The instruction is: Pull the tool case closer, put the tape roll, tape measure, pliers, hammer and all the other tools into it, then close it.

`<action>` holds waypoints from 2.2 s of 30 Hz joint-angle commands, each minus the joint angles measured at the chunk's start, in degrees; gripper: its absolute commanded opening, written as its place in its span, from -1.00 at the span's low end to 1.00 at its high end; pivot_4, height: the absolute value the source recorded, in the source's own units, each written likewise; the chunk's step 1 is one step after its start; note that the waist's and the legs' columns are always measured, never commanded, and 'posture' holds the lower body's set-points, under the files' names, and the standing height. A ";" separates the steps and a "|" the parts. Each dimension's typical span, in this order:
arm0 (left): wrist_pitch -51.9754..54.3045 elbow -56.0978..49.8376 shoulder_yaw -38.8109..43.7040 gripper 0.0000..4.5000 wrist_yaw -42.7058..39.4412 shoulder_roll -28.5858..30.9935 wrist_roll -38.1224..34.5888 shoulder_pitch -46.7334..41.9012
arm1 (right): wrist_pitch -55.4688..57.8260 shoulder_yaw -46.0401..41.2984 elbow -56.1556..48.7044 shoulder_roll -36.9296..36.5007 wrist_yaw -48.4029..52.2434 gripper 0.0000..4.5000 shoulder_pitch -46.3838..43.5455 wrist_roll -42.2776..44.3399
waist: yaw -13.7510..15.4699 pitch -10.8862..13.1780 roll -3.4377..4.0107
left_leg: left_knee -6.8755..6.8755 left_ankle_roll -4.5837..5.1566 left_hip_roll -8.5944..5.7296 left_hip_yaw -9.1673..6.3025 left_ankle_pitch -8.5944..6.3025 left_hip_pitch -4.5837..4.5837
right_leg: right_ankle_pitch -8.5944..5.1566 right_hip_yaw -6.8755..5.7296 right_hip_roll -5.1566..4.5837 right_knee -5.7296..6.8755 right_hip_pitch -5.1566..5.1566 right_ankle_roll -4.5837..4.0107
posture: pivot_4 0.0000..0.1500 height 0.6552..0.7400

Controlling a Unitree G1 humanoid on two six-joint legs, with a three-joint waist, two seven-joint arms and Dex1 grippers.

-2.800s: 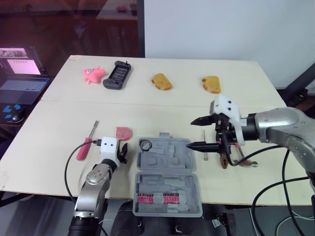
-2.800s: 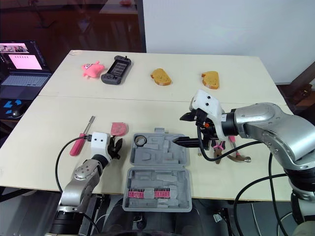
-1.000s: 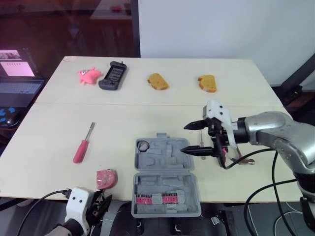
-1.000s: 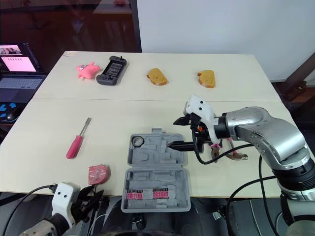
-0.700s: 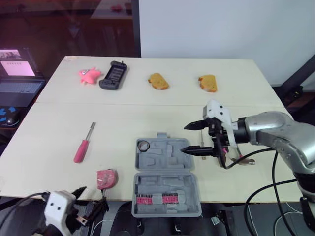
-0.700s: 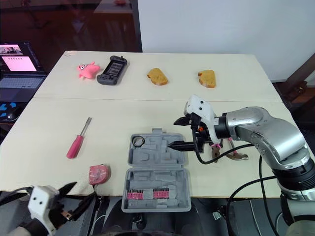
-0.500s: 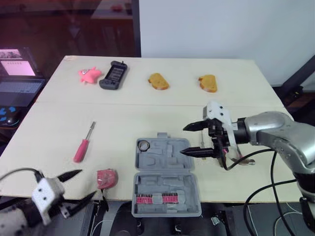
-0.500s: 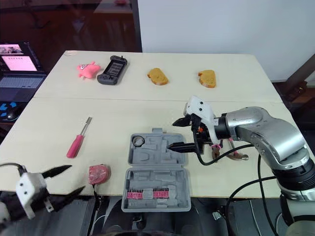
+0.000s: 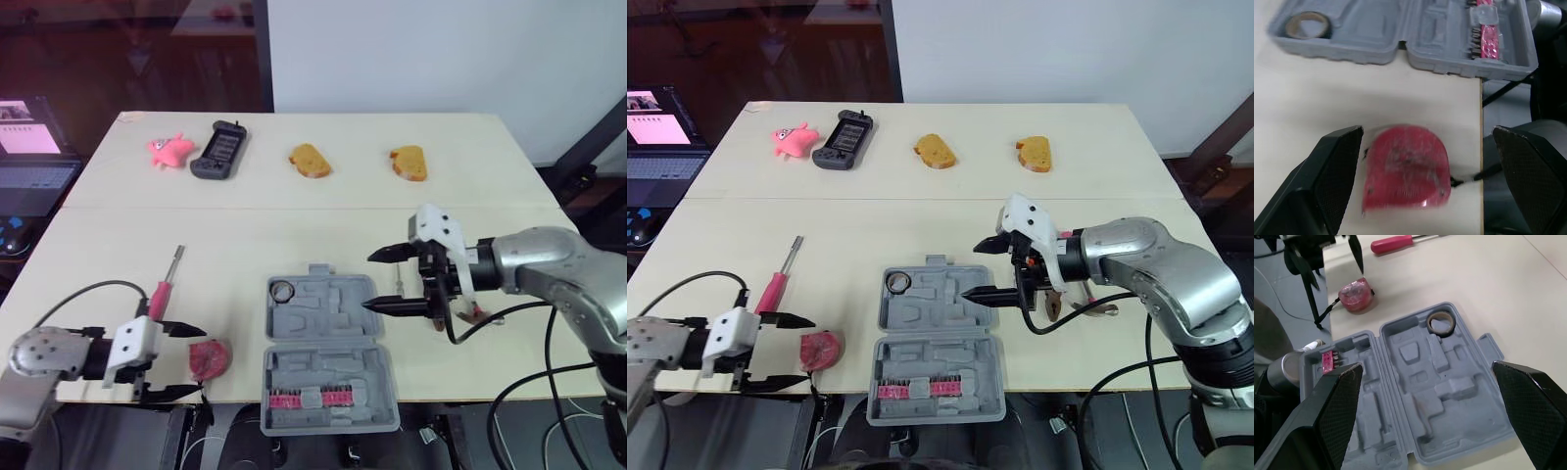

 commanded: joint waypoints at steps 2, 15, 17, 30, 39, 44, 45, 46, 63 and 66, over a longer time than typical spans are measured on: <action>-4.46 4.87 -2.91 0.97 2.64 -1.53 5.18 -3.52 | 0.33 -2.52 -1.84 -1.15 -1.32 1.00 -0.05 0.20 | 0.10 0.00 0.00 | 0.01 -0.01 0.01 -0.01 0.01 0.02 | 0.00 0.00 0.00 0.02 -0.05 0.00 | 1.00 0.50; -4.39 10.13 -5.31 0.97 6.48 -1.87 8.60 -4.90 | 0.07 -2.83 -1.34 -1.65 -2.23 1.00 -0.02 0.08 | 0.09 -0.01 -0.01 | 0.02 0.01 0.00 -0.01 0.00 0.01 | 0.00 0.00 -0.03 0.02 -0.05 0.00 | 1.00 0.50; -4.61 10.54 -5.27 0.97 6.73 -1.73 8.86 -4.72 | -0.07 -2.61 -1.16 -1.51 -2.28 1.00 -0.22 -0.04 | 0.09 -0.01 -0.01 | 0.03 0.01 0.00 -0.01 0.00 0.01 | 0.00 0.00 -0.02 0.02 -0.05 0.00 | 1.00 0.50; -6.41 13.05 -5.33 0.31 7.20 -1.07 9.10 -7.05 | -0.84 -2.10 -0.94 -2.02 -1.56 1.00 -0.18 -0.62 | 0.07 -0.01 0.00 | 0.03 0.01 0.00 -0.02 0.00 0.03 | 0.01 0.00 -0.02 0.04 -0.04 0.01 | 1.00 0.50; 4.12 2.60 -2.43 0.31 0.53 3.53 -0.39 -16.64 | -7.30 -2.10 -5.08 -6.91 2.29 1.00 8.40 -4.00 | 0.67 -0.01 -0.08 | 0.10 0.03 -0.03 -0.05 0.00 -0.03 | 0.04 -0.04 -0.03 0.05 0.07 0.07 | 1.00 0.50; 11.88 -4.57 -4.45 0.31 -1.02 4.62 -2.53 -21.59 | -4.29 -4.01 -5.10 -4.43 -3.81 1.00 11.39 -4.38 | -0.20 -0.01 -0.03 | 0.13 0.03 -0.03 -0.03 0.01 0.11 | 0.13 -0.02 0.04 0.05 0.39 0.24 | 1.00 0.50; 13.96 -6.30 -5.12 0.31 -1.09 4.56 -2.81 -22.49 | 0.83 -5.60 -4.59 -2.38 -6.45 1.00 10.66 -0.79 | -0.16 -0.01 -0.04 | 0.12 0.02 -0.02 -0.04 0.01 0.12 | 0.13 -0.02 0.09 0.06 0.39 0.24 | 1.00 0.50; 15.49 -7.49 -5.50 0.31 -1.10 4.50 -2.98 -23.02 | 4.65 -6.82 -4.30 -0.83 -8.20 1.00 10.01 1.89 | -0.09 -0.01 -0.04 | 0.12 -0.04 -0.03 -0.07 0.05 0.12 | 0.13 -0.03 0.15 0.07 0.40 0.23 | 1.00 0.50; 28.60 -23.01 -13.31 0.31 3.67 -1.41 -2.44 -29.19 | 23.25 -5.68 23.29 17.98 -53.43 1.00 2.11 66.01 | 0.29 0.00 -0.08 | 0.18 -0.07 -0.13 -0.16 0.11 0.11 | 0.12 -0.03 0.21 0.23 0.46 0.23 | 1.00 0.50; 27.97 -22.68 -14.23 0.31 3.92 -1.88 -1.72 -29.30 | 18.21 -1.60 24.05 17.85 -58.67 1.00 2.05 72.69 | 0.30 0.00 -0.08 | 0.18 -0.07 -0.13 -0.17 0.11 0.11 | 0.12 -0.03 0.22 0.23 0.47 0.24 | 1.00 0.50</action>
